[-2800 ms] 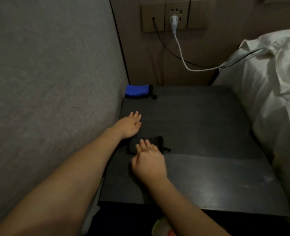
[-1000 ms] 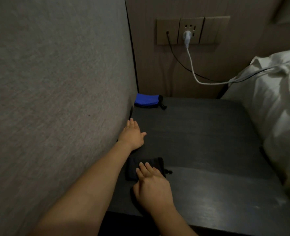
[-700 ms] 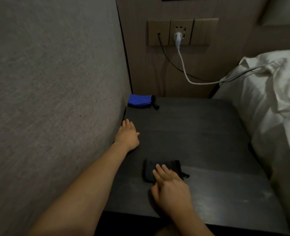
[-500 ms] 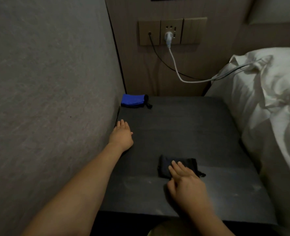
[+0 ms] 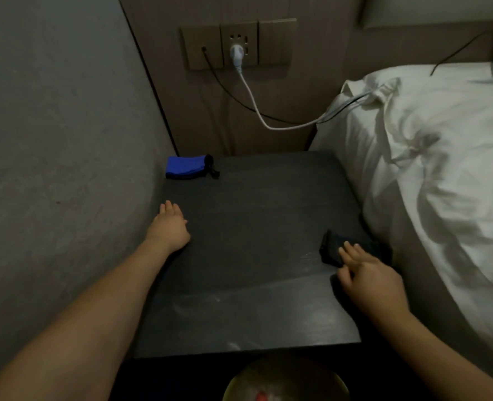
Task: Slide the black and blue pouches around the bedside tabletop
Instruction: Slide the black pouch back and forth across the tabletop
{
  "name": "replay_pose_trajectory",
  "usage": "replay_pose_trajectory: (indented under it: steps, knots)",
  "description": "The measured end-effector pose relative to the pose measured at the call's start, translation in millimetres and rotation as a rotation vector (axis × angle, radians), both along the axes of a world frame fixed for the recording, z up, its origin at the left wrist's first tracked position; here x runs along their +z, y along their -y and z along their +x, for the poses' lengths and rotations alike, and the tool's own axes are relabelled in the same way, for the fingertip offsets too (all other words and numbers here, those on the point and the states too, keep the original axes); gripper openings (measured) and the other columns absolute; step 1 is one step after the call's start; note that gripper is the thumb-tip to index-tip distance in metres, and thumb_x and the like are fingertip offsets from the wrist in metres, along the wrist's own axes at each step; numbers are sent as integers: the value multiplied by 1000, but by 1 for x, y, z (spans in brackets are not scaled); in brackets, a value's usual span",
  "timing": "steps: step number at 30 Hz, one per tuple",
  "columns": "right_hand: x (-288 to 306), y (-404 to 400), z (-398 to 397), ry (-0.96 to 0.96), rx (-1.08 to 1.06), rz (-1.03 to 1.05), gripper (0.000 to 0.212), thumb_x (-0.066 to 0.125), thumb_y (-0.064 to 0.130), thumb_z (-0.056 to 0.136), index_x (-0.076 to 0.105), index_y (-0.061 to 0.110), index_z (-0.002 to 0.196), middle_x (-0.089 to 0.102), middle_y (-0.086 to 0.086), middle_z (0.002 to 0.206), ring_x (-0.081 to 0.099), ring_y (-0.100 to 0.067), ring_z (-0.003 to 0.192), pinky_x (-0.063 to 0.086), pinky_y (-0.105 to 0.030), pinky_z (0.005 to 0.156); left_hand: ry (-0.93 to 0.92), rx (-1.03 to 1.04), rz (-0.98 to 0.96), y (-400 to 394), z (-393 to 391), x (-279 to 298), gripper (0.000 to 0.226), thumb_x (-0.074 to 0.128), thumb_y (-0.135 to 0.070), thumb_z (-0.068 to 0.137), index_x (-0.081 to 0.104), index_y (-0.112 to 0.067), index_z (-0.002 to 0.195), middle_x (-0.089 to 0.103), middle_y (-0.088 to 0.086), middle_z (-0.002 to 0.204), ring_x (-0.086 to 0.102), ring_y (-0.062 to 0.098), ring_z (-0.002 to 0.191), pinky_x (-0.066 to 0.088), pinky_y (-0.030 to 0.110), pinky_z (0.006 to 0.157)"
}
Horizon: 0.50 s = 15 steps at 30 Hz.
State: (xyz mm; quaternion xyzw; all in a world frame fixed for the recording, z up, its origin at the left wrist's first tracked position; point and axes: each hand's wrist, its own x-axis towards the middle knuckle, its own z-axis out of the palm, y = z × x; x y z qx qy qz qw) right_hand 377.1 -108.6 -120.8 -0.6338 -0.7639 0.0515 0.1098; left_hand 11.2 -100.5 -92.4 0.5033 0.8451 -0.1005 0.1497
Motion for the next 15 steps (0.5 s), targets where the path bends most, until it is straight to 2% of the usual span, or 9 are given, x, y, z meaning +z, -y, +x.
replay_pose_trajectory:
  steps: [5,8,11,15]
  knots:
    - [-1,2,-4,-39,-45,-10,39,50,23,81,68,15,115,60,-1,130,55,-16,122,49,-34,94,35,20,-3,0,-2,2,62,31,-19,101,1,3,150,-5,19,160,1,30,150,12,37,122]
    - [0,6,-5,-75,-95,-35,38,54,20,86,63,16,122,53,1,137,47,-15,130,44,-34,100,37,30,11,0,-1,2,61,31,-19,101,1,4,150,-4,20,160,1,30,150,13,37,122]
    - [1,13,-7,-74,-118,-12,41,47,23,84,65,13,119,56,-3,134,50,-20,127,46,-39,98,50,47,25,3,1,1,60,30,-18,101,2,4,150,-3,20,160,2,31,150,12,37,122]
    - [7,15,-11,-8,-115,-67,43,46,23,90,53,15,132,42,0,146,36,-15,137,36,-33,106,55,22,88,13,7,-1,58,30,-17,101,7,4,150,2,20,160,5,32,149,14,38,122]
